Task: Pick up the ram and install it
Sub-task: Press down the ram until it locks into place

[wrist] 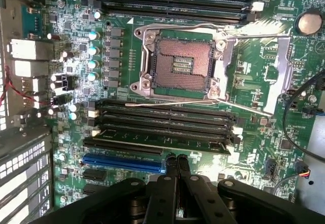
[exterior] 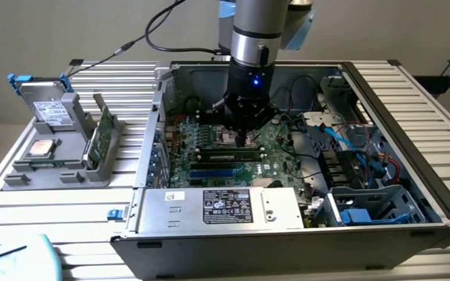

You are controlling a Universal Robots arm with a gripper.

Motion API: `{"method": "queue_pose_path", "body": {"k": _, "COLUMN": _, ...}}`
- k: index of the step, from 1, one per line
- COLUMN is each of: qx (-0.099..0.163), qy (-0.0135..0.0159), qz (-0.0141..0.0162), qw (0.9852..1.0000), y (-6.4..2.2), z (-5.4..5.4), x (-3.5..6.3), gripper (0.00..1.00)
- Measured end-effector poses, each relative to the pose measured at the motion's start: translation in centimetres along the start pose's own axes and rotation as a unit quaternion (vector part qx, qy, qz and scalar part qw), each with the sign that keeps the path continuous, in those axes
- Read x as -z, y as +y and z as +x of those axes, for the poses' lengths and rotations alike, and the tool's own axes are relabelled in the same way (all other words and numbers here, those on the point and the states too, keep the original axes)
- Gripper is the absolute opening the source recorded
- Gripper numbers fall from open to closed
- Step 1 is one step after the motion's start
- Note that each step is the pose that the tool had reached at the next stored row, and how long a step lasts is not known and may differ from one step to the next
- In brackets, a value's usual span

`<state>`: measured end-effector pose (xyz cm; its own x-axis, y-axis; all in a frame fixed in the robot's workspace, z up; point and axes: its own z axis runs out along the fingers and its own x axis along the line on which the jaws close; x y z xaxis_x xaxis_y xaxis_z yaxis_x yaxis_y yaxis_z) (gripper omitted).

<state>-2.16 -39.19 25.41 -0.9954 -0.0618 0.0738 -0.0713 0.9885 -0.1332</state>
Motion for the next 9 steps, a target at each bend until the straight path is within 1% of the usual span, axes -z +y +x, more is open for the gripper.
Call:
{"method": "queue_pose_path", "body": {"k": 4, "qx": -0.019, "qy": 0.0024, "qz": -0.0014, "qw": 0.9998, "y": 0.00, "z": 0.01, "x": 0.00, "gripper": 0.11}}
{"method": "queue_pose_path", "body": {"k": 9, "qx": -0.021, "qy": 0.0027, "qz": -0.0016, "qw": 0.9998, "y": 0.00, "z": 0.02, "x": -0.01, "gripper": 0.11}}
